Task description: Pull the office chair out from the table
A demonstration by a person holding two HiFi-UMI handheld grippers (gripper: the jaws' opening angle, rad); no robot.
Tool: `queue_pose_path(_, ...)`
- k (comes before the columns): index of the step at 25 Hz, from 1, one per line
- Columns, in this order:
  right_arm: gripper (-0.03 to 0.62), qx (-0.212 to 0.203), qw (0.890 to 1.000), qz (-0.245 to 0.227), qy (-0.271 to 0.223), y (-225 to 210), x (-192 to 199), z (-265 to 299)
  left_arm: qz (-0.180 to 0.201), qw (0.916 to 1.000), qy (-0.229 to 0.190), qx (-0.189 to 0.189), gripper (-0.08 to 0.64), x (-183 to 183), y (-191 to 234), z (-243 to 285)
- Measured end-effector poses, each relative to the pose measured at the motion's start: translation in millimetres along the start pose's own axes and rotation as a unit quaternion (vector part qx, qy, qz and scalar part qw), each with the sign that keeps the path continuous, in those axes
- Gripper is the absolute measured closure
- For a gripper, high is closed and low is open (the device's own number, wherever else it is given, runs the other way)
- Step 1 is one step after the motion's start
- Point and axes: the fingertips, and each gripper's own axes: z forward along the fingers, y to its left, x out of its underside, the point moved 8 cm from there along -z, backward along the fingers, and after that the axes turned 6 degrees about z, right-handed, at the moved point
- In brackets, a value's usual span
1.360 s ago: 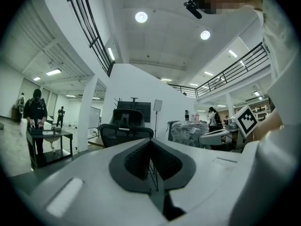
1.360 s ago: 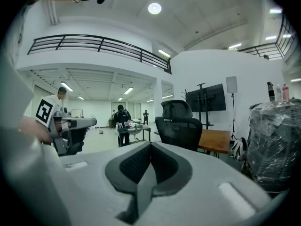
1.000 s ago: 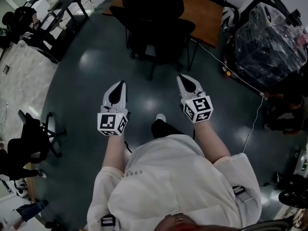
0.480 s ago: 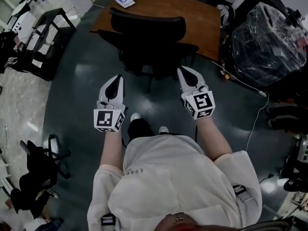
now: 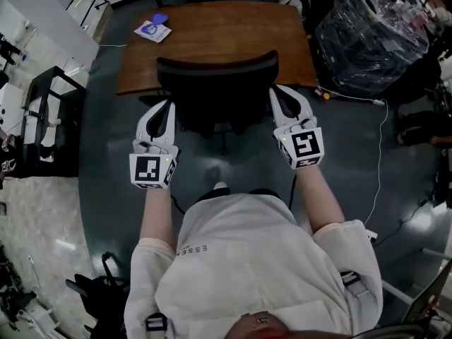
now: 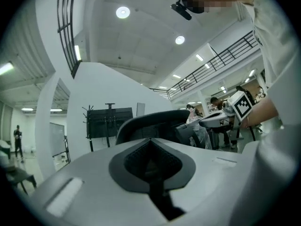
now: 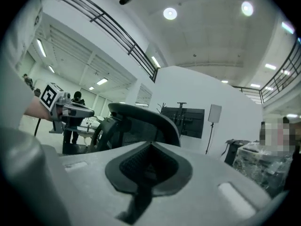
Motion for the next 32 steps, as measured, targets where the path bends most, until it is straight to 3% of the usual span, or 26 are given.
queue_pose_path(2, 0.600, 0.015, 0.999, -0.041, 0.002, 6, -12, 7, 0.043, 0.9987, -0.004, 0.025, 0.539, -5, 17, 12)
queue_pose_path(4, 0.449, 0.022, 0.996, -0.087, 0.012, 10, -22, 15, 0.095, 0.9944, 0.001, 0.046, 0.464, -12, 33, 26)
queue_pose_path(6, 0.376, 0.033, 0.990, -0.135, 0.026, 12, -33, 21, 0.142, 0.9876, 0.018, 0.066, 0.377, -18, 42, 39)
queue_pose_path(8, 0.327, 0.041, 0.981, -0.186, 0.037, 13, -46, 25, 0.188, 0.9779, 0.042, 0.081, 0.388, -20, 46, 46)
queue_pose_path(11, 0.304, 0.030, 0.969, -0.240, 0.045, 11, -55, 35, 0.246, 0.9608, 0.058, 0.114, 0.390, -21, 44, 42)
queue_pose_path(13, 0.298, 0.016, 0.960, -0.274, 0.055, 11, -60, 41, 0.265, 0.9526, 0.059, 0.138, 0.201, -24, 38, 37)
queue_pose_path(20, 0.295, -0.061, 0.941, -0.324, 0.079, 23, -67, 64, 0.350, 0.9169, 0.053, 0.184, 0.204, -43, 29, 69)
queue_pose_path(28, 0.322, -0.143, 0.925, -0.333, 0.112, 29, -71, 85, 0.389, 0.8717, 0.074, 0.289, 0.284, -51, 19, 99)
queue_pose_path(30, 0.354, -0.165, 0.912, -0.351, 0.132, 28, -71, 86, 0.401, 0.8557, 0.086, 0.315, 0.337, -48, 17, 102)
queue_pose_path(32, 0.411, -0.182, 0.891, -0.386, 0.155, 29, -69, 85, 0.432, 0.8340, 0.098, 0.329, 0.401, -45, 13, 103)
